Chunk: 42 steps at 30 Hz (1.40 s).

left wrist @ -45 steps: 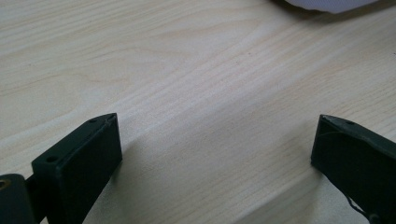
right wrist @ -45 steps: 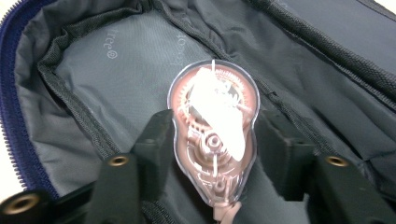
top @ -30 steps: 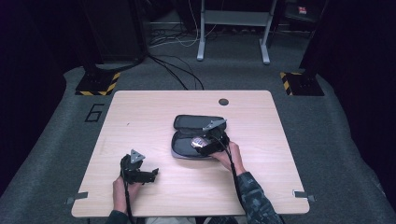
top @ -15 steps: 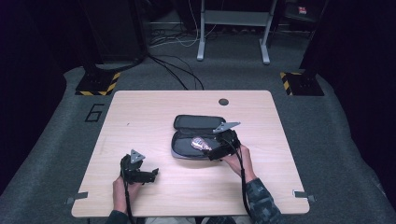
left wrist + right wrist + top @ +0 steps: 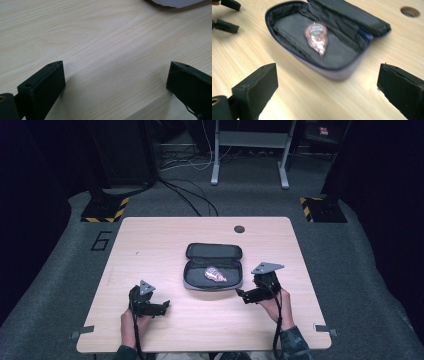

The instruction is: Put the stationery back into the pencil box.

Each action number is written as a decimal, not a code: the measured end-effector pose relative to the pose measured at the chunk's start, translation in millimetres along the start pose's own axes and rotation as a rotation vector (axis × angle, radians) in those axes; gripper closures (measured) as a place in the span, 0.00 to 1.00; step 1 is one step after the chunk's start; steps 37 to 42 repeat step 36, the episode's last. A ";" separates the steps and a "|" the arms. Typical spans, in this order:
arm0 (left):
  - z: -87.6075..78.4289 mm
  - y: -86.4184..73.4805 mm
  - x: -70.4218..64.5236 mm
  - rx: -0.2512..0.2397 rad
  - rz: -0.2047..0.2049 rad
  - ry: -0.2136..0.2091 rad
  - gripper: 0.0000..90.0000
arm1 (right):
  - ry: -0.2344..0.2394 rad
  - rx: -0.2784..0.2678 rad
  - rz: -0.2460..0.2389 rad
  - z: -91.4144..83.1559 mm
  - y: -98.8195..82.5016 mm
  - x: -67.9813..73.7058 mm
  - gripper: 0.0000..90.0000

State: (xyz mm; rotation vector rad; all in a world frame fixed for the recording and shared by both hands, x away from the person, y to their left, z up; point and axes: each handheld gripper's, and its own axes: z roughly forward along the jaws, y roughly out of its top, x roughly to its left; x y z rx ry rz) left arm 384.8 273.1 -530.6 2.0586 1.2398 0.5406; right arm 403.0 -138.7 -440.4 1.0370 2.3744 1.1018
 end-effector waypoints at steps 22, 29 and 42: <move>0.0 0.0 0.1 0.001 0.002 0.000 0.02 | -0.175 0.060 0.167 -15.2 -107.3 -30.8 0.00; 0.0 0.0 0.1 0.000 0.000 -0.001 0.02 | -0.202 0.079 0.171 -12.7 -126.2 -38.9 0.00; 1.0 -0.5 -0.5 -0.013 0.000 0.007 0.02 | -0.199 0.062 0.169 -12.4 -128.2 -36.5 0.00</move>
